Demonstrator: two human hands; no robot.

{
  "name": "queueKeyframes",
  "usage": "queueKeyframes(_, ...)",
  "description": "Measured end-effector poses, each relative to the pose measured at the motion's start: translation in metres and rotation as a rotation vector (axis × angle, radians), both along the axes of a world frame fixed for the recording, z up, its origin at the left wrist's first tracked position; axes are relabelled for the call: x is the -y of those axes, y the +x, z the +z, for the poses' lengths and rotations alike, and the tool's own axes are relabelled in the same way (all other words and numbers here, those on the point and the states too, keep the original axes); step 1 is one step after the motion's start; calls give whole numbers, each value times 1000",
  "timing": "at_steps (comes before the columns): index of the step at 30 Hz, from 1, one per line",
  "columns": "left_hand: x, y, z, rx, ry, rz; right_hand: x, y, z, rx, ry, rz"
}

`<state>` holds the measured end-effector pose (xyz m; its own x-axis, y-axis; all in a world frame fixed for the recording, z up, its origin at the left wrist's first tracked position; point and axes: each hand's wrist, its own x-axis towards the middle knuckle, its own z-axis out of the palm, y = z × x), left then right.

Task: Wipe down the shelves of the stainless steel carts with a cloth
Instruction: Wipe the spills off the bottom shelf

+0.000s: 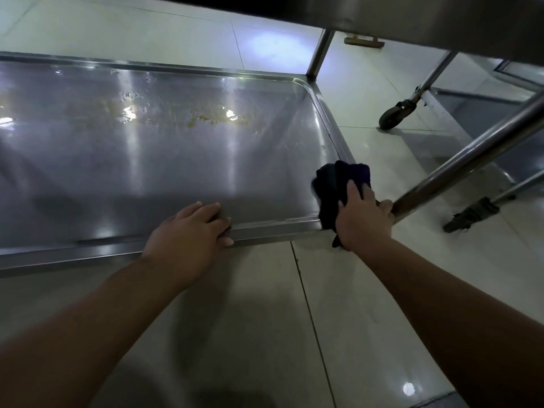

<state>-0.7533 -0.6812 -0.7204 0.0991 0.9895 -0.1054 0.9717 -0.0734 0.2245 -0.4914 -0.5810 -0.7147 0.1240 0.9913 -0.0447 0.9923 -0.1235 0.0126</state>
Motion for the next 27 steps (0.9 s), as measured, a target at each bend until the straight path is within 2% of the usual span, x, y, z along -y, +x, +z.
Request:
queueKeyframes(2,3,-4,3,-6,19,10,11,-13,1,43,-5,25)
queueKeyframes(4,6,-9,5,-12,6,20,29,-22,-2,118,13,262)
queueKeyframes(6,10,-15,6,-18,3,36,42,-20,-1,72,23,430)
queueKeyframes(8,17,-24,8,-35,40,45,42,-15,6,-3,63,413)
queueKeyframes(10,25,-35,11,-62,65,56,38,-17,9,40,99,341)
queueKeyframes(12,32,-50,14,-108,37,69,35,-30,8,83,63,264)
queueKeyframes(16,55,-87,18,-116,1,135,40,-82,5,32,5,217)
queueKeyframes(18,69,-107,19,-142,2,173,48,-118,2,12,27,331)
queueKeyframes(21,89,-138,20,-158,5,219,68,-180,-2,-85,101,648)
queueKeyframes(24,107,-164,20,-166,16,277,90,-230,-1,-122,14,961)
queueKeyframes(27,119,-183,21,-189,7,308,87,-228,7,-79,-51,1072)
